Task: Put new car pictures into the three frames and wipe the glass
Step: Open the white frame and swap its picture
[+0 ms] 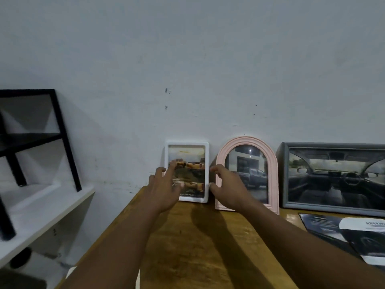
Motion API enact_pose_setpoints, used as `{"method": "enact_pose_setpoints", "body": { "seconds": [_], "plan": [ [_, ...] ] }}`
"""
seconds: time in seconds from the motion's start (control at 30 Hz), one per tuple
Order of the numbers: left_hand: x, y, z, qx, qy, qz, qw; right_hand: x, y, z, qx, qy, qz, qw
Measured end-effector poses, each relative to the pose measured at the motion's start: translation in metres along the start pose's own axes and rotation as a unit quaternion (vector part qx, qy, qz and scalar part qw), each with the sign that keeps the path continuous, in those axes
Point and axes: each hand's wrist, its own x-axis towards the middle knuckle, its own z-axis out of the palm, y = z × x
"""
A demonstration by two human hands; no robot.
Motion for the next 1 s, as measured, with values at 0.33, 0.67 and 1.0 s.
{"method": "enact_pose_setpoints", "body": {
  "seconds": [0.33, 0.67, 1.0],
  "plan": [
    [0.032, -0.034, 0.045, -0.07, -0.007, -0.057, 0.996, 0.05, 0.03, 0.09, 0.081, 0.075, -0.024, 0.994],
    [0.022, -0.032, 0.055, -0.18, 0.012, -0.057, 0.982, 0.045, 0.036, 0.096, 0.099, 0.092, -0.017, 0.991],
    [-0.072, 0.004, 0.009, -0.29, 0.002, -0.064, 0.955, -0.038, 0.004, 0.016, 0.182, 0.074, -0.031, 0.98]
  ]
}}
